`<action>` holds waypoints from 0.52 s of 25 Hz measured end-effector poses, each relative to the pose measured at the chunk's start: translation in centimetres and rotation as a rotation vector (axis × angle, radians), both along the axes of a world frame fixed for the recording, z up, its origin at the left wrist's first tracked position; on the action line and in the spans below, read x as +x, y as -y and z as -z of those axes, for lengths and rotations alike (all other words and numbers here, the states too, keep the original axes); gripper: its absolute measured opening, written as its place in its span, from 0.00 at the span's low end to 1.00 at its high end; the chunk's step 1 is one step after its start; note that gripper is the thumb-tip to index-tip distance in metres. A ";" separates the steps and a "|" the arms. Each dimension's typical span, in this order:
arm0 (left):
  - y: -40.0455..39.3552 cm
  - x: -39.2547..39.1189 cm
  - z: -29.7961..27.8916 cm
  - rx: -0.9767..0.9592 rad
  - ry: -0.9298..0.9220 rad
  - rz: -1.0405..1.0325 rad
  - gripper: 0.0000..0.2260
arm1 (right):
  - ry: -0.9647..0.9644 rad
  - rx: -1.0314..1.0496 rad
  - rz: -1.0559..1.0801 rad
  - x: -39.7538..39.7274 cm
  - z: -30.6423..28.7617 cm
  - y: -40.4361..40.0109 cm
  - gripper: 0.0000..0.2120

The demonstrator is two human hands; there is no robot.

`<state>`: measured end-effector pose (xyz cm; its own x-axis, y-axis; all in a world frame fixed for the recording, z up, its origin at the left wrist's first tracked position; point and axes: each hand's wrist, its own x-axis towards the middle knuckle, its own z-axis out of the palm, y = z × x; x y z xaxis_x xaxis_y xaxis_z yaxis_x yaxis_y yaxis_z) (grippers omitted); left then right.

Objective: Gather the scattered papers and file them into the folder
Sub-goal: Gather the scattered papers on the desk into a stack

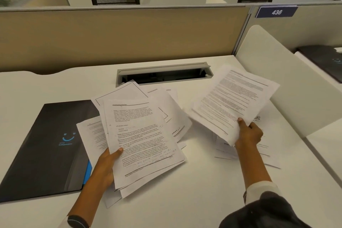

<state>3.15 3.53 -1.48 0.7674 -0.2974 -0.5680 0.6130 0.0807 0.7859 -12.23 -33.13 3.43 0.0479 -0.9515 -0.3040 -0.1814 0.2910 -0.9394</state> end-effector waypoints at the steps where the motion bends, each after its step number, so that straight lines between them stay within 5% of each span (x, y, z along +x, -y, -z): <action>1: 0.3 0.1 -0.2 -0.009 0.002 -0.002 0.13 | 0.120 0.074 -0.001 0.0 -0.2 -0.3 0.04; 5: 1.5 0.3 -1.1 -0.069 -0.002 0.002 0.13 | 0.408 0.166 -0.130 1.0 -0.9 -2.4 0.09; 13: 3.0 -0.8 -1.4 -0.038 -0.013 0.060 0.10 | -0.116 -0.143 -0.951 2.4 2.0 -9.7 0.19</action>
<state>2.34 0.49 -0.10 0.7402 -0.3647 -0.5649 0.6276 0.0733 0.7750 -9.82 -23.43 1.43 0.7937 -0.5590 -0.2398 -0.3760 -0.1409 -0.9159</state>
